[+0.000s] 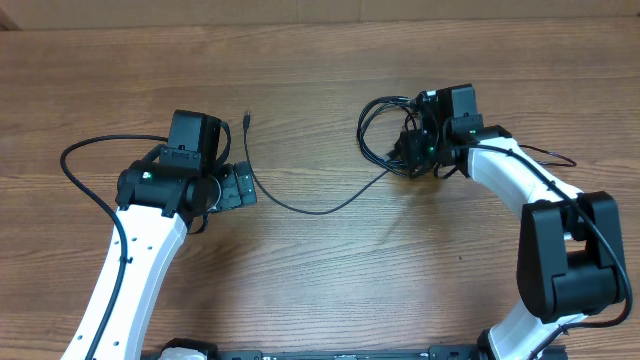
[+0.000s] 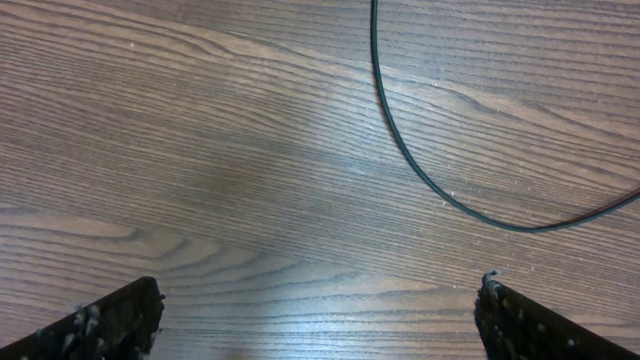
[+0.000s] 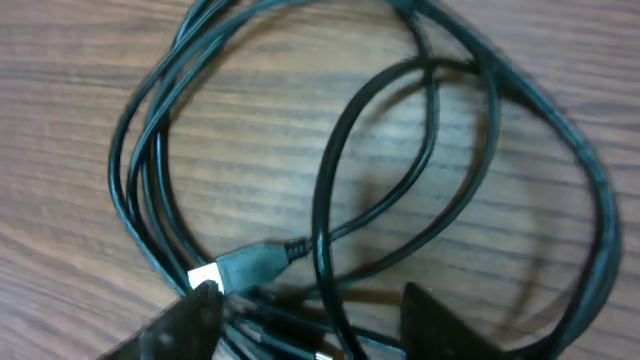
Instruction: Untangle cables
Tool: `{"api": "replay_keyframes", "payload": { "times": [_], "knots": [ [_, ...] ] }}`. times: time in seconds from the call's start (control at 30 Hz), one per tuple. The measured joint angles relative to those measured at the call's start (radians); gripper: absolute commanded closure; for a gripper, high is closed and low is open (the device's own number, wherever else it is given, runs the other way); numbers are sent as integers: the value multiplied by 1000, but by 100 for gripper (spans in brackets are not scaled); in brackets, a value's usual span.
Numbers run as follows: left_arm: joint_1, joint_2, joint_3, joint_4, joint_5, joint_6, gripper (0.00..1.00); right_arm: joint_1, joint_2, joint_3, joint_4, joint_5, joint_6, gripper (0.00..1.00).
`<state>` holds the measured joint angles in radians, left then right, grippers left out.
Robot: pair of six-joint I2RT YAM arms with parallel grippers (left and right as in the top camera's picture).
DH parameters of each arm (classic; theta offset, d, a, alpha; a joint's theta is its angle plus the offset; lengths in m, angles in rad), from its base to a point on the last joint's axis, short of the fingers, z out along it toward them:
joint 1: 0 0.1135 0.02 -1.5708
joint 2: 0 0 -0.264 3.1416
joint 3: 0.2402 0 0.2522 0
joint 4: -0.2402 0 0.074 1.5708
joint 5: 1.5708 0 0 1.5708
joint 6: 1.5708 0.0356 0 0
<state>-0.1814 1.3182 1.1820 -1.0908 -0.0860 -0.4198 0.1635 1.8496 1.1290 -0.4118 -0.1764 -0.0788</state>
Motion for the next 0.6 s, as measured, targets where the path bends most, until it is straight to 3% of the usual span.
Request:
{"api": "replay_keyframes", "payload": {
  "times": [0.13,0.3,0.33,0.6],
  "knots": [
    [0,0,0,0,0,0,0,0,5,-7,-2,1,0,77],
    [0,0,0,-1,0,0,0,0,6,-7,-32,1,2,84],
    [0,0,0,-1,0,0,0,0,6,-7,-38,1,3,96],
    [0,0,0,-5,0,0,0,0,6,6,-97,-38,58,96]
  ]
}}
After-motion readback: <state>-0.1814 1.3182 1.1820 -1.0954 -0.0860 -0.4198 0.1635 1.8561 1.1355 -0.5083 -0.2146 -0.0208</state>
